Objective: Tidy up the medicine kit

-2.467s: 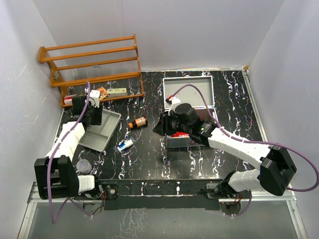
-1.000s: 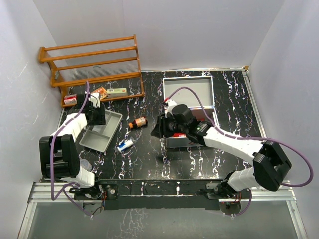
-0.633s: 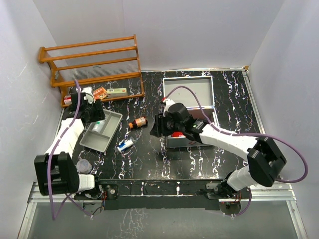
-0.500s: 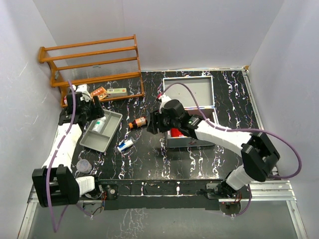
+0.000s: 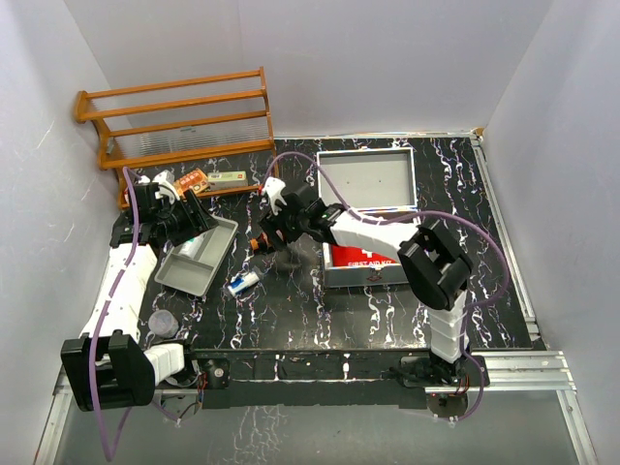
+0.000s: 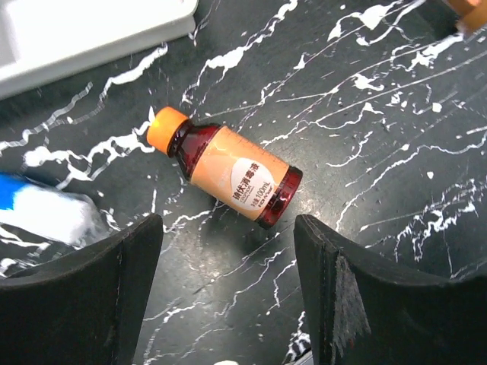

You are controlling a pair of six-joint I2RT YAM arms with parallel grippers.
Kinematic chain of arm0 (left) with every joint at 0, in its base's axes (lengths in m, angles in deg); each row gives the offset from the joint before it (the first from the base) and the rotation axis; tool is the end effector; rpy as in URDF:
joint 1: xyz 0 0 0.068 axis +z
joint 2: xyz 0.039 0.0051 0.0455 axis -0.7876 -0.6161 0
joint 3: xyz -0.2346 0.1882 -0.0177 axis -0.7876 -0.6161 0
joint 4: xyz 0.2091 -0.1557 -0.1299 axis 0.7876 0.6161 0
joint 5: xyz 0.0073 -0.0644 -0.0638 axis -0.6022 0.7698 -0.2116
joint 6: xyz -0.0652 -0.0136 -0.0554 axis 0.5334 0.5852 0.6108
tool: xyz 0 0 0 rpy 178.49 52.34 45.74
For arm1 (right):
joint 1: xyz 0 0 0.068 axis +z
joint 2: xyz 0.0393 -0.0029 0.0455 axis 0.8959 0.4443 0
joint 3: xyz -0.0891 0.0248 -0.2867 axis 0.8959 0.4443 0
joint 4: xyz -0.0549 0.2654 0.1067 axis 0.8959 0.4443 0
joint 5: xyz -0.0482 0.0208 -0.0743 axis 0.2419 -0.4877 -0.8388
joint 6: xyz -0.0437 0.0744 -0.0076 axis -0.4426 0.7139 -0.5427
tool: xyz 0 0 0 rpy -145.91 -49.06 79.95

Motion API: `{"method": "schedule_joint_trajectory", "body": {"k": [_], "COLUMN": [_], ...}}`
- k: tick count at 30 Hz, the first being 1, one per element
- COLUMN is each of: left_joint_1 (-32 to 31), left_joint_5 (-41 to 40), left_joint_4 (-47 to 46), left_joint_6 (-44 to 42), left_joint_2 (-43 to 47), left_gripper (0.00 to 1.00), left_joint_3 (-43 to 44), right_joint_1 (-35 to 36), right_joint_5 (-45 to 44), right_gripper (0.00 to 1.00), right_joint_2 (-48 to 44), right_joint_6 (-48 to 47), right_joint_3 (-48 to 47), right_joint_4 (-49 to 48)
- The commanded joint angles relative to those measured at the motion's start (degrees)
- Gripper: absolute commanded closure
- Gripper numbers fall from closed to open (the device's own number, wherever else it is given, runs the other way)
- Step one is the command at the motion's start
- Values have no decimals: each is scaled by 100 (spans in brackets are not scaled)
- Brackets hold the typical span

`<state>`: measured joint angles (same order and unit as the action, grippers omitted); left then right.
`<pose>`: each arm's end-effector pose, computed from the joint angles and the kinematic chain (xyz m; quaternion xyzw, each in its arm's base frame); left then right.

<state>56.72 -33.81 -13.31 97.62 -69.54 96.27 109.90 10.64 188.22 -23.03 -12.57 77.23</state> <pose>0.3013 0.0019 0.2886 -0.1397 0.8788 -0.2002 0.4099 0.3446 0.3719 0.2056 -0.3765 0.8229 0.2102 0.3701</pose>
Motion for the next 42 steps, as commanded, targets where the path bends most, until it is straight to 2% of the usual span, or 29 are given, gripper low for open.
{"method": "schedule_joint_trajectory", "body": {"k": [1, 6, 12, 16, 20, 24, 33, 42], "left_joint_1": [17, 19, 17, 19, 19, 21, 17, 10], "left_joint_5": [790, 775, 832, 857, 956, 1031, 1034, 1181], "left_joint_4": [19, 156, 120, 91, 41, -7, -12, -55], "left_joint_6": [353, 248, 239, 276, 358, 431, 529, 371], "left_joint_2": [195, 72, 30, 16, 7, 0, -21, -188], "left_gripper": [39, 39, 39, 39, 39, 39, 36, 31], "left_joint_3": [31, 159, 168, 161, 100, 41, 5, -20], "right_joint_1": [19, 21, 23, 21, 22, 21, 21, 20], "right_joint_5": [582, 859, 877, 1069, 1046, 950, 380, 462], "right_gripper": [32, 31, 31, 35, 41, 45, 33, 30], "right_joint_2": [261, 887, 1295, 1515, 1565, 1564, 1823, 1536], "right_joint_6": [-1462, -1938, -2259, -2371, -2402, -2147, -1163, -112], "right_joint_3": [-532, -1151, -1529, -1845, -1842, -1813, -2116, -2158], "right_joint_4": [56, 715, 1065, 1663, 1816, 1593, 1380, 1727]}}
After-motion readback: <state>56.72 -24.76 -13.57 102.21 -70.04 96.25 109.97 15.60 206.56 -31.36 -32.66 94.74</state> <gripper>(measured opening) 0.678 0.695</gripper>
